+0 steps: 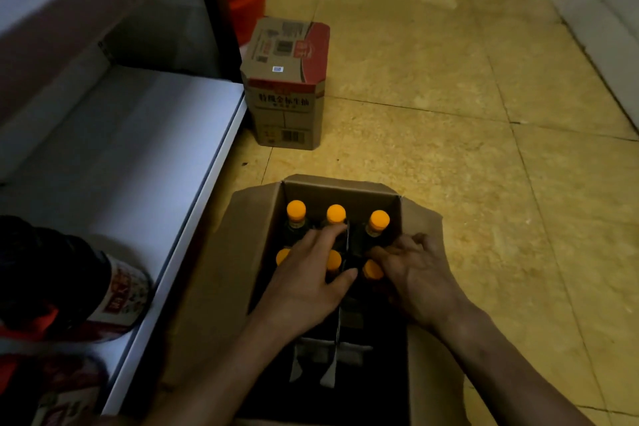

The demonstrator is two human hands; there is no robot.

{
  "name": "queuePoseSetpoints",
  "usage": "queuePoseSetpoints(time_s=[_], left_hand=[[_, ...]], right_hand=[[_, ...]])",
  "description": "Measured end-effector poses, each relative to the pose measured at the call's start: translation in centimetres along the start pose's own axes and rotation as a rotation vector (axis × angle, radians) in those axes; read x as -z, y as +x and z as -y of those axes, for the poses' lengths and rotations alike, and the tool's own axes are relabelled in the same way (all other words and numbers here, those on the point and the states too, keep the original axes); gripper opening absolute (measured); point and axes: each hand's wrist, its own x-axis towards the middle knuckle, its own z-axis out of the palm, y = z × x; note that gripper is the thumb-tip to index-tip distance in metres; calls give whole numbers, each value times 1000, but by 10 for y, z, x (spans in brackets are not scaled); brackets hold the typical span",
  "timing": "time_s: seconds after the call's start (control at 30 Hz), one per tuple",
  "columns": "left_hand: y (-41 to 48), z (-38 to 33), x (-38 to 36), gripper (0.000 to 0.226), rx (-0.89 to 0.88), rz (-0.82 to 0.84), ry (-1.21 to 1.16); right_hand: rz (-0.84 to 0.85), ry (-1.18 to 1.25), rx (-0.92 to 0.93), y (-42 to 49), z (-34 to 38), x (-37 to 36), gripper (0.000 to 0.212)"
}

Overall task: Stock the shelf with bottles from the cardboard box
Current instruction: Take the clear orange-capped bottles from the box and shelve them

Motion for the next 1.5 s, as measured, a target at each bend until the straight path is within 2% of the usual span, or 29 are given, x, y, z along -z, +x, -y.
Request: queuePoseSetpoints(time_s=[0.17,0.27,0.37,0.47,0.57,0.7,0.8,1.0,1.13,1.37,1.5], left_hand=[[-2,-2,-4,67,-12,36,51],[-1,-2,-3,65,-23,36,73],[-1,-5,-3,61,-41,35,93],[-3,-4,-3,60,-39,35,111],[-4,0,0,62,-31,41,120],[-1,2,1,64,-33,57,121],[-1,-1,-1,67,-32,84,116],[-1,-9,-2,79,-9,91,96],[2,-19,-2,81,-24,70,-9],[8,-31,0,78,-13,106,-225],[5,-37,-2,74,-3,43,-299]], right_hand=[[-104,-98,0,5,-2,-16,43],[-122,-68,-19,5,-2,-18,32],[-130,-21,-37,2,-3,-19,32],[-127,81,-33,-2,-6,-14,38],[-163,279,-133,-9,-4,7,37],[-322,631,-206,-18,-3,37,28],[-476,804,-253,-19,-1,52,24],[-676,908,-230,-15,10,68,26],[-763,932,-172,-10,21,75,32],[-872,1165,-72,-8,37,89,30],[-852,1266,-36,-8,32,94,32]])
